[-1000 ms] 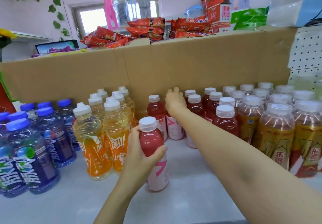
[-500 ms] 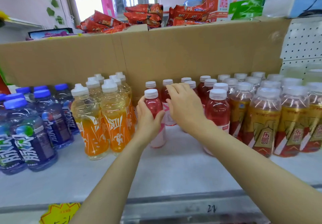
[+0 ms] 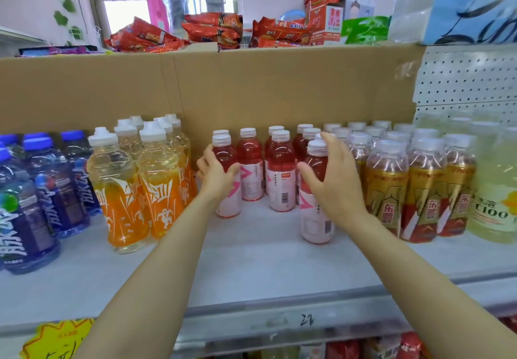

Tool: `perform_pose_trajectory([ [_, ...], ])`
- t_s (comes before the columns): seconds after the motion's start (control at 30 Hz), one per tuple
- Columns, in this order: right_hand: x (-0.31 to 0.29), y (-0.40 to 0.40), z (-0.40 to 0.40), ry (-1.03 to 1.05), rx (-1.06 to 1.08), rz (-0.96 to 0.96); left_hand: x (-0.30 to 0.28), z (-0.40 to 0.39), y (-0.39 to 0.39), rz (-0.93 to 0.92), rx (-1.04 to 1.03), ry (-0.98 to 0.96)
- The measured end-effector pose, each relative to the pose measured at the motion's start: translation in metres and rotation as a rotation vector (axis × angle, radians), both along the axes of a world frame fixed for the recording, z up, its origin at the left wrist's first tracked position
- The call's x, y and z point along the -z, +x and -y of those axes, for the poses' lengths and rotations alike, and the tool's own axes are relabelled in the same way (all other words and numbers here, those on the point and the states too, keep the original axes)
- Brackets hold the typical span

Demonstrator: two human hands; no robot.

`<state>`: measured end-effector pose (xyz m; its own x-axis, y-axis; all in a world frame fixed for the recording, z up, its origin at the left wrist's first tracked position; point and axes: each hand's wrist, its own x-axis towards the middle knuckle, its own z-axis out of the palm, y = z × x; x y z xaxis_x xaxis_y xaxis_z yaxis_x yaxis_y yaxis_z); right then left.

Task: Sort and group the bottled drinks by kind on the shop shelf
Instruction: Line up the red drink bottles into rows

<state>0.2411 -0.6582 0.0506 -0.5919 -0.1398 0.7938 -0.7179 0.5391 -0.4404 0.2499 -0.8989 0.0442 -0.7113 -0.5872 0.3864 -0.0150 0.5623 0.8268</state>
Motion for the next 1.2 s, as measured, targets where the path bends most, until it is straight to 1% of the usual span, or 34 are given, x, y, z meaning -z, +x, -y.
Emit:
perform_pose_trajectory([
  [0.1, 0.008, 0.003, 0.0, 0.045, -0.018, 0.083, -0.001, 0.005, 0.0, 0.03, 0.0, -0.005],
  [0.23, 0.016, 0.007, -0.002, 0.054, 0.057, 0.106, -0.004, 0.004, 0.004, 0.027, 0.021, 0.007],
  [0.3, 0.016, 0.009, -0.001, 0.011, 0.013, 0.119, -0.007, -0.002, 0.009, 0.046, 0.012, 0.022],
  [0.37, 0.017, 0.013, 0.004, -0.019, -0.089, 0.13, -0.008, -0.013, 0.016, 0.049, -0.07, -0.006],
  [0.4, 0.016, 0.015, 0.009, -0.028, -0.139, 0.124, -0.009, -0.02, 0.022, -0.009, -0.121, -0.049],
  [0.43, 0.016, 0.018, 0.016, -0.036, -0.189, 0.119, -0.01, -0.028, 0.029, -0.116, -0.147, -0.108],
  [0.47, 0.017, 0.021, 0.024, -0.047, -0.233, 0.118, -0.012, -0.037, 0.038, -0.25, -0.128, -0.159],
  [0.5, 0.018, 0.024, 0.034, -0.059, -0.264, 0.121, -0.016, -0.046, 0.046, -0.361, -0.056, -0.165],
  [0.53, 0.018, 0.025, 0.044, -0.07, -0.288, 0.133, -0.021, -0.056, 0.053, -0.396, 0.057, -0.135],
  [0.57, 0.017, 0.026, 0.054, -0.082, -0.309, 0.154, -0.027, -0.063, 0.059, -0.351, 0.18, -0.102],
  [0.6, 0.016, 0.024, 0.063, -0.087, -0.333, 0.187, -0.031, -0.066, 0.062, -0.249, 0.271, -0.091],
  [0.63, 0.014, 0.021, 0.07, -0.079, -0.361, 0.227, -0.034, -0.066, 0.063, -0.15, 0.31, -0.112],
  [0.67, 0.012, 0.017, 0.074, -0.062, -0.401, 0.27, -0.035, -0.062, 0.064, -0.088, 0.304, -0.151],
  [0.73, 0.01, 0.01, 0.071, -0.007, -0.508, 0.335, -0.035, -0.049, 0.066, -0.054, 0.317, -0.168],
  [0.8, 0.011, 0.009, 0.058, 0.034, -0.583, 0.344, -0.029, -0.04, 0.068, -0.019, 0.395, -0.133],
  [0.87, 0.018, 0.015, 0.046, 0.015, -0.658, 0.394, -0.021, -0.043, 0.069, -0.014, 0.422, -0.144],
  [0.93, 0.026, 0.019, 0.046, -0.036, -0.706, 0.458, -0.014, -0.052, 0.061, -0.047, 0.378, -0.181],
  [0.97, 0.031, 0.015, 0.05, -0.068, -0.681, 0.462, -0.012, -0.056, 0.056, -0.063, 0.357, -0.188],
  [1.03, 0.038, 0.004, 0.057, -0.091, -0.532, 0.4, -0.01, -0.061, 0.051, -0.084, 0.335, -0.181],
  [1.13, 0.035, -0.012, 0.06, 0.033, -0.232, 0.288, -0.004, -0.052, 0.049, -0.121, 0.305, -0.2],
  [1.2, 0.024, -0.022, 0.063, 0.115, -0.131, 0.16, -0.003, -0.046, 0.05, -0.126, 0.285, -0.232],
])
